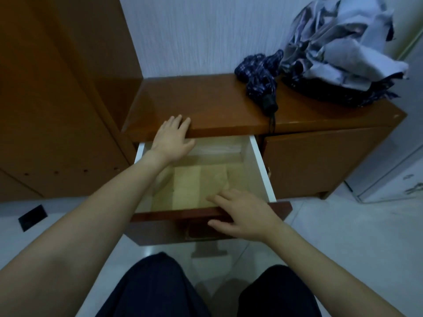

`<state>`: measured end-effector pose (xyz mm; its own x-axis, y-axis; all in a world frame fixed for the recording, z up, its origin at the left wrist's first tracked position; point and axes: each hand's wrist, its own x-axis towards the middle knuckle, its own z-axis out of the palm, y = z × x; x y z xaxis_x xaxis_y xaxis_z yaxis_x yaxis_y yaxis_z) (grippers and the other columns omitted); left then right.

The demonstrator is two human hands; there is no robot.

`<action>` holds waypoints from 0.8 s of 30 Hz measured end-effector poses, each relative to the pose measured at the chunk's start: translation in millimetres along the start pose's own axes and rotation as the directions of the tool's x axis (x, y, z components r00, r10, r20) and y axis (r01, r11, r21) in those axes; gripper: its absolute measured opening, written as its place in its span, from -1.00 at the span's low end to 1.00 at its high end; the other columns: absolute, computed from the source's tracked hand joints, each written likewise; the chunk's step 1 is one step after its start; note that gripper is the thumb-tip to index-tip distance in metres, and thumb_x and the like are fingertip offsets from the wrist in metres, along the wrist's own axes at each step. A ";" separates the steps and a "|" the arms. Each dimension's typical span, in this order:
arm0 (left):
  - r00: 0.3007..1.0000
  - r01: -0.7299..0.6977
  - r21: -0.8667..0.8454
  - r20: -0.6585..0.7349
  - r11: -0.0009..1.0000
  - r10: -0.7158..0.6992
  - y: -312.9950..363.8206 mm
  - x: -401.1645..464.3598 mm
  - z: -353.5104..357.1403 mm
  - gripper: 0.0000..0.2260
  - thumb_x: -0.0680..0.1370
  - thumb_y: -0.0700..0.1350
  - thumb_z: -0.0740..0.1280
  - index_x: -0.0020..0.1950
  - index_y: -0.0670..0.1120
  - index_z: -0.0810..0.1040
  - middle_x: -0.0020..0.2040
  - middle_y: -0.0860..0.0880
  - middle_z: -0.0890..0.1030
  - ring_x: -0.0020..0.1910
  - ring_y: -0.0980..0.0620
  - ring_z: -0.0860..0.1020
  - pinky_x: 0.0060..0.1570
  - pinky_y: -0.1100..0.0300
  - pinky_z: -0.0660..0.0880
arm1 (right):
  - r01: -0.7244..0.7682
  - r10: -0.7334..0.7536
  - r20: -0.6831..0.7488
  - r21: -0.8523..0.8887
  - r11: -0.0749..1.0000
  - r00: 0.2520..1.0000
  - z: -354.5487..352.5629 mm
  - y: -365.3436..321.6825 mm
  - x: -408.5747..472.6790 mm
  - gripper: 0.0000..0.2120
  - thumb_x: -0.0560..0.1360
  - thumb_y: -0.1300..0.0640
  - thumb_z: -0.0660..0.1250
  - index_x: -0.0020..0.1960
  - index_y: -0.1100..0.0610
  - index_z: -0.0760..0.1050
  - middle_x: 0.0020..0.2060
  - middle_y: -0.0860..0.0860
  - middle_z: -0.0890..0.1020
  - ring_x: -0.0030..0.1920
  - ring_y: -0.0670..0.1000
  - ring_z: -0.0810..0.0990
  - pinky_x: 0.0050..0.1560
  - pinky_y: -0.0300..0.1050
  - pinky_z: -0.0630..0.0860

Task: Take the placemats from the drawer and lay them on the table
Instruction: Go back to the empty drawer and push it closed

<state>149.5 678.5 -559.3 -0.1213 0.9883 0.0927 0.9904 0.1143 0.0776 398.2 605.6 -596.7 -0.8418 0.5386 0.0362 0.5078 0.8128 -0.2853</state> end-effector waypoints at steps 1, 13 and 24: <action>1.000 -0.003 0.007 0.007 1.000 0.003 0.9 -0.2 -1.1 -0.37 0.59 0.17 0.12 0.57 -0.05 0.02 0.57 -0.13 0.05 0.54 -0.12 0.01 0.50 0.02 -0.03 | 0.009 -0.009 0.011 -0.017 1.000 1.000 0.5 0.8 0.5 -0.37 0.52 -0.36 0.06 0.45 -0.01 0.28 0.16 -0.05 0.53 0.11 -0.03 0.49 0.02 -0.07 0.50; 0.999 -0.037 0.033 0.011 0.999 0.037 0.0 -1.1 -4.5 -0.35 0.58 0.21 0.11 0.58 -0.05 0.01 0.57 -0.14 0.04 0.54 -0.14 0.01 0.50 0.00 -0.03 | -0.032 0.031 -0.159 -0.004 0.999 0.987 -1.0 11.4 20.0 -0.16 0.46 -0.32 0.26 0.57 -0.03 -0.01 0.52 -0.05 0.21 0.52 -0.05 0.12 0.46 -0.14 0.09; 0.999 -0.040 0.028 -0.012 0.999 0.041 -5.2 0.5 -0.7 -0.35 0.58 0.25 0.06 0.58 -0.04 0.01 0.57 -0.10 0.04 0.55 -0.10 0.00 0.51 0.02 -0.03 | -0.096 0.076 -0.215 -0.082 0.992 0.974 -10.3 35.7 63.5 0.03 0.42 -0.37 0.27 0.58 0.10 -0.19 0.58 -0.02 -0.10 0.54 -0.12 -0.24 0.46 -0.23 -0.26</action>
<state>144.2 678.3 -558.9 -0.0818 0.9908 0.1079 0.9959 0.0772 0.0462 364.8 671.1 -594.7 -0.7417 0.6339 0.2192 0.5993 0.7730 -0.2081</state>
